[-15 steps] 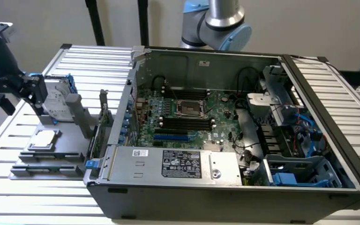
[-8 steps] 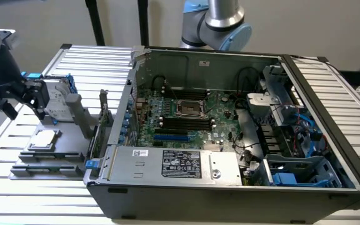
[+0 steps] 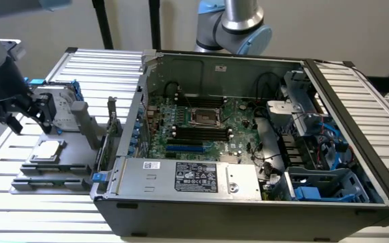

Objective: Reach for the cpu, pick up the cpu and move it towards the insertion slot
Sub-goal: 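Pick up the cpu and move it towards the insertion slot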

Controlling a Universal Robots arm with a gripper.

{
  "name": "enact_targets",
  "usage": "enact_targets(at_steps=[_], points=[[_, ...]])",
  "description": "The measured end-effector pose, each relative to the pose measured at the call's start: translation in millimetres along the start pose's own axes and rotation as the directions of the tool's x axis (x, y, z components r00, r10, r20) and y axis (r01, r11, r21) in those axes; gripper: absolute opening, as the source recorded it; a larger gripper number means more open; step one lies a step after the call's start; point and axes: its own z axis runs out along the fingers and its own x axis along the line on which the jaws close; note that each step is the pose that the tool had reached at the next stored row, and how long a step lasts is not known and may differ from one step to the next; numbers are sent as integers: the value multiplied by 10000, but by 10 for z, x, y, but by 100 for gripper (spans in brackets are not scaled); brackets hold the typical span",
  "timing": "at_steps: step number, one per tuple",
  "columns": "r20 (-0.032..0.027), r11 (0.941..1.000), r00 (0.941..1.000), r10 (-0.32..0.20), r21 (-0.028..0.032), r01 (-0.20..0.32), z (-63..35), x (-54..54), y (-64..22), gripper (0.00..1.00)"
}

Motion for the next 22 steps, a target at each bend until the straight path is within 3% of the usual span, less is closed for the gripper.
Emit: enact_targets(at_steps=[22], points=[[-1, 10000, 10000, 0, 0, 0, 401, -6, -15, 65]])
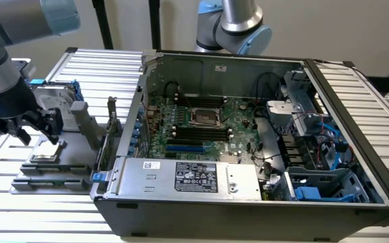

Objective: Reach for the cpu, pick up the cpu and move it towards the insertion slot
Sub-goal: 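Pick up the cpu and move it towards the insertion slot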

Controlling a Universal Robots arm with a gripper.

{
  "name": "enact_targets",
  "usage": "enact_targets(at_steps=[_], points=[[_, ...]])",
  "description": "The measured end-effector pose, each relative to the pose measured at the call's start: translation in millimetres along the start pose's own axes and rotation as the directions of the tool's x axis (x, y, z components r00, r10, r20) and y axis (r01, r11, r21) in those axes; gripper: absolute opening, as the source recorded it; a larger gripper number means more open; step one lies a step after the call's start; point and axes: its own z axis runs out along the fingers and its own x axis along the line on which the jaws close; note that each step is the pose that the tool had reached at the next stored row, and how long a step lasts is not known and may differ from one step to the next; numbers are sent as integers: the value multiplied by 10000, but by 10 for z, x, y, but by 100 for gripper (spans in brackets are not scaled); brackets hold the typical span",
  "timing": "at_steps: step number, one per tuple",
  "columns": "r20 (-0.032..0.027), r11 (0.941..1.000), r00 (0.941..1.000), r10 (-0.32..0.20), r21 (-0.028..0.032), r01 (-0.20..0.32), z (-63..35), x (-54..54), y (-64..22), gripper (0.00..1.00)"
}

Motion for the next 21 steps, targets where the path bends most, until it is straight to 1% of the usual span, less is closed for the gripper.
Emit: enact_targets(at_steps=[6, 9, 12, 17, 21], points=[[2, 10000, 10000, 50, -1, -50, 108, -2, 1, 65], [6, 10000, 9999, 100, -3, -100, 165, -4, 15, 65], [4, 9999, 9999, 138, 11, -138, 219, -4, 35, 65], [5, 9997, 9998, 220, 77, -220, 266, 4, 42, 65], [3, 9995, 9996, 282, 151, -282, 281, 6, 41, 65]])
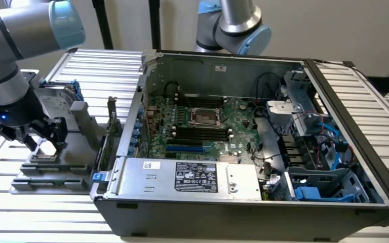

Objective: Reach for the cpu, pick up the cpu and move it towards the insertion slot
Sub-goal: 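Pick up the cpu and move it towards the insertion slot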

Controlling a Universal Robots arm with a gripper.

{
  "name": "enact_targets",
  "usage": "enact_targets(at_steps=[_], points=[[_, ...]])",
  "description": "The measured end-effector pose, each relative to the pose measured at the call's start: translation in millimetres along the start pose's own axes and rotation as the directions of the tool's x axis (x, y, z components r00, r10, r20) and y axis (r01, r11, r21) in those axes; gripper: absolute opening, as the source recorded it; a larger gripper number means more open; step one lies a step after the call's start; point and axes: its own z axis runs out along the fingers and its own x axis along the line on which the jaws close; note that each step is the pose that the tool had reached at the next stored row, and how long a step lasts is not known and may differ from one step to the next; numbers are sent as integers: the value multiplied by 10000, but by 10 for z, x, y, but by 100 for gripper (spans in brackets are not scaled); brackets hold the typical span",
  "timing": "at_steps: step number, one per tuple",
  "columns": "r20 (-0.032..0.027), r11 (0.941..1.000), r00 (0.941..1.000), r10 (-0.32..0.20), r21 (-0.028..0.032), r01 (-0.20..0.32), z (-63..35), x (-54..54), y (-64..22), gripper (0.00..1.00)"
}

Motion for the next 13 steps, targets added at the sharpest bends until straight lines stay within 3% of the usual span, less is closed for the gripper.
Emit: enact_targets(at_steps=[7, 13], points=[[-4, 9999, 10000, 26, 113, -26, 18, 0, -1, 65], [-5, 9999, 10000, 26, 160, -26, 27, 0, 0, 65]])
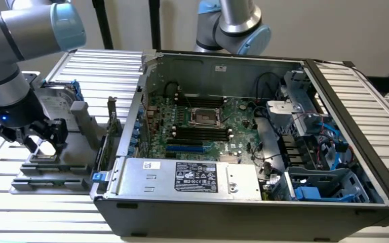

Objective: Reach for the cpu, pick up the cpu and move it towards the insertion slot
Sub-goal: 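Pick up the cpu and move it towards the insertion slot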

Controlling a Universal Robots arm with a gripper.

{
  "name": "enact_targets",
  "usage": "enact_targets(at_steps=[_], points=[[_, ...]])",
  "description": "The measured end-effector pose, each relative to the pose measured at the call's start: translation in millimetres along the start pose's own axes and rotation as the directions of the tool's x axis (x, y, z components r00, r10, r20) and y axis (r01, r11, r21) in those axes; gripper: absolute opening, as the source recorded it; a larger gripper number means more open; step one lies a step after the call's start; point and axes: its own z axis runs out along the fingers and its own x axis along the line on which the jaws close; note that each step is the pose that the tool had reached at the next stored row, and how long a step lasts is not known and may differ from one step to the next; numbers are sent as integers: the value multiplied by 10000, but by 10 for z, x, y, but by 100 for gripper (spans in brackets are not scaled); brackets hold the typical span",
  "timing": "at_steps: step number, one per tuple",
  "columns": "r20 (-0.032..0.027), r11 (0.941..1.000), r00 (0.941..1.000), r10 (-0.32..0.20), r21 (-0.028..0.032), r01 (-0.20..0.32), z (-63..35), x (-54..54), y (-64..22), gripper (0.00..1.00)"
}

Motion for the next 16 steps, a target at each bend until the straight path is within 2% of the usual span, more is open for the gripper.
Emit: enact_targets(at_steps=[15, 16], points=[[0, 10000, 10000, 0, 5, 0, 18, -1, 16, 65], [0, 10000, 10000, 0, 6, 0, 19, -1, 16, 63]])
